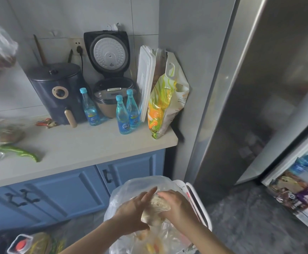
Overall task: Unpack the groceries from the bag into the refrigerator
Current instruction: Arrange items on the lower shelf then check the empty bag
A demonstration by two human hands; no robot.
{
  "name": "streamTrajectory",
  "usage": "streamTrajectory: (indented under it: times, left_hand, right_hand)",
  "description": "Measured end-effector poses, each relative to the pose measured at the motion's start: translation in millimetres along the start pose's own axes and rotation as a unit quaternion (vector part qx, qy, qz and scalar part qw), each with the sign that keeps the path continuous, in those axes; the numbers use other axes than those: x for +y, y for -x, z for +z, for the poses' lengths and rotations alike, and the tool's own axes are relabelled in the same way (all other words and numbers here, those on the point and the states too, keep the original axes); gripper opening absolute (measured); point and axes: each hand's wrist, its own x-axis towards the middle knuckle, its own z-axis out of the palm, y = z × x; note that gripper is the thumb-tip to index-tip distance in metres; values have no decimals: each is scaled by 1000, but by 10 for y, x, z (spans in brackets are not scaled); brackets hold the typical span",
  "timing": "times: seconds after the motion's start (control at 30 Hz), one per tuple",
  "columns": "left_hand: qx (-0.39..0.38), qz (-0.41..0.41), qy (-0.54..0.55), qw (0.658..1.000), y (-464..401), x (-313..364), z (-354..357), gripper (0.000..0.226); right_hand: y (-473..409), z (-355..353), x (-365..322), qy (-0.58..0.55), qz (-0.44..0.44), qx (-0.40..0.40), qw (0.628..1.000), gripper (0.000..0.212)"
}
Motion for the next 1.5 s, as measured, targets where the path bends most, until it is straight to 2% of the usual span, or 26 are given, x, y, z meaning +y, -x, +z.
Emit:
streamTrajectory:
  times: [0.17,0.33,0.5,0.63,0.83,1.17,1.27,1.33,1.5]
  left_hand:
    - [38,0,-61,997,88,-40,5,98]
    - [65,-19,-72,995,113,-67,-113,75]
    - [50,-24,-32,998,194,-7,-378,79]
    - [9,-15,25,1000,272,51,-666,70]
    - [50,39,70,996,337,253,-1018,71]
    - [63,107,148,981,-82,1413,-1740,53]
    - [50,126,163,977,-382,1923,-1804,53]
    - [34,135,218,966,-577,2267,-1777,53]
    - [-1,234,221,947,-1131,3216,-1645,56]
  right_hand:
    - [50,50,-40,3,-21,-19,1000,55]
    - [75,58,-103,102,-79,-34,991,60]
    - [69,31,-101,84,-93,-48,991,69]
    - [39,-134,-119,48,-125,-59,989,81]
    - [83,-552,-248,57,-172,-4,983,68]
    - [297,-1937,-186,26,-186,88,978,51]
    - [513,-2455,25,38,-176,132,975,52]
    - [652,-2759,212,57,-165,157,972,53]
    - [992,-3472,817,93,-107,199,970,59]
